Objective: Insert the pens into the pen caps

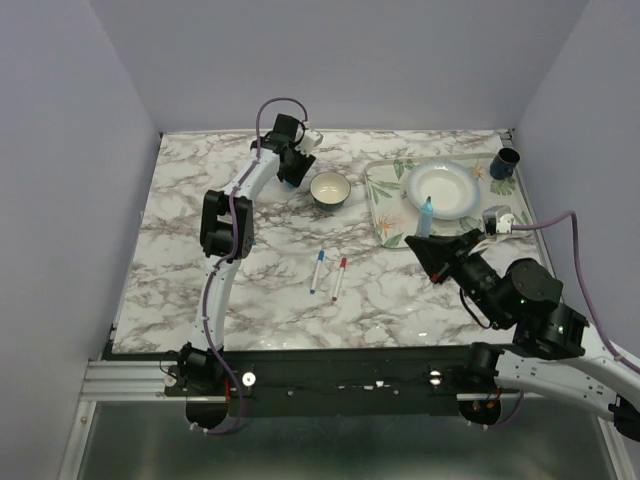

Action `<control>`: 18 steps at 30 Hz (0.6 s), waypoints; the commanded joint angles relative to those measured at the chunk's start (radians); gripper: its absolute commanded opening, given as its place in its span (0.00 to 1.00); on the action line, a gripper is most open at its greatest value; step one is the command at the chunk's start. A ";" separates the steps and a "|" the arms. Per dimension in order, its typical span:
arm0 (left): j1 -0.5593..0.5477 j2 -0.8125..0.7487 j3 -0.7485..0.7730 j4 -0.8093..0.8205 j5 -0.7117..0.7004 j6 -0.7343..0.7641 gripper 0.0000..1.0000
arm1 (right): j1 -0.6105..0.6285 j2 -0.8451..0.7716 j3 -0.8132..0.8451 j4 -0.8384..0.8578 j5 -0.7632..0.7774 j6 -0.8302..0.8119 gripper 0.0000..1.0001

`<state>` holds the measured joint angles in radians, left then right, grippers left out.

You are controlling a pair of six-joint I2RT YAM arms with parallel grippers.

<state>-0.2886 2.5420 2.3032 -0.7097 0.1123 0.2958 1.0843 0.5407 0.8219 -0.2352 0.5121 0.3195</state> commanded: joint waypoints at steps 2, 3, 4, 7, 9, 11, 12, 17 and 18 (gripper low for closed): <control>-0.004 0.015 -0.004 -0.053 -0.013 0.019 0.54 | -0.003 -0.010 0.034 -0.019 0.039 -0.022 0.01; -0.004 0.020 -0.001 -0.054 -0.014 0.019 0.53 | -0.003 -0.010 0.036 -0.019 0.039 -0.020 0.01; -0.004 0.023 0.001 -0.057 -0.011 0.019 0.47 | -0.004 -0.010 0.036 -0.021 0.039 -0.020 0.01; -0.007 0.034 0.018 -0.088 -0.013 0.013 0.32 | -0.003 -0.010 0.034 -0.023 0.037 -0.013 0.01; -0.017 0.015 -0.005 -0.108 -0.045 -0.007 0.22 | -0.003 -0.010 0.034 -0.023 0.037 -0.010 0.01; -0.023 -0.028 -0.072 -0.096 -0.086 -0.026 0.12 | -0.003 -0.007 0.042 -0.032 0.037 -0.008 0.01; -0.024 -0.095 -0.120 -0.053 -0.088 -0.058 0.08 | -0.003 -0.005 0.043 -0.035 0.039 -0.007 0.01; -0.014 -0.319 -0.422 0.073 0.005 -0.231 0.00 | -0.003 -0.001 0.031 -0.035 0.014 0.027 0.01; -0.011 -0.381 -0.454 0.104 0.054 -0.265 0.00 | -0.003 0.002 0.026 -0.035 0.008 0.035 0.01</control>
<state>-0.3099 2.3543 1.9911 -0.6682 0.0742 0.1986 1.0843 0.5365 0.8322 -0.2420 0.5198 0.3183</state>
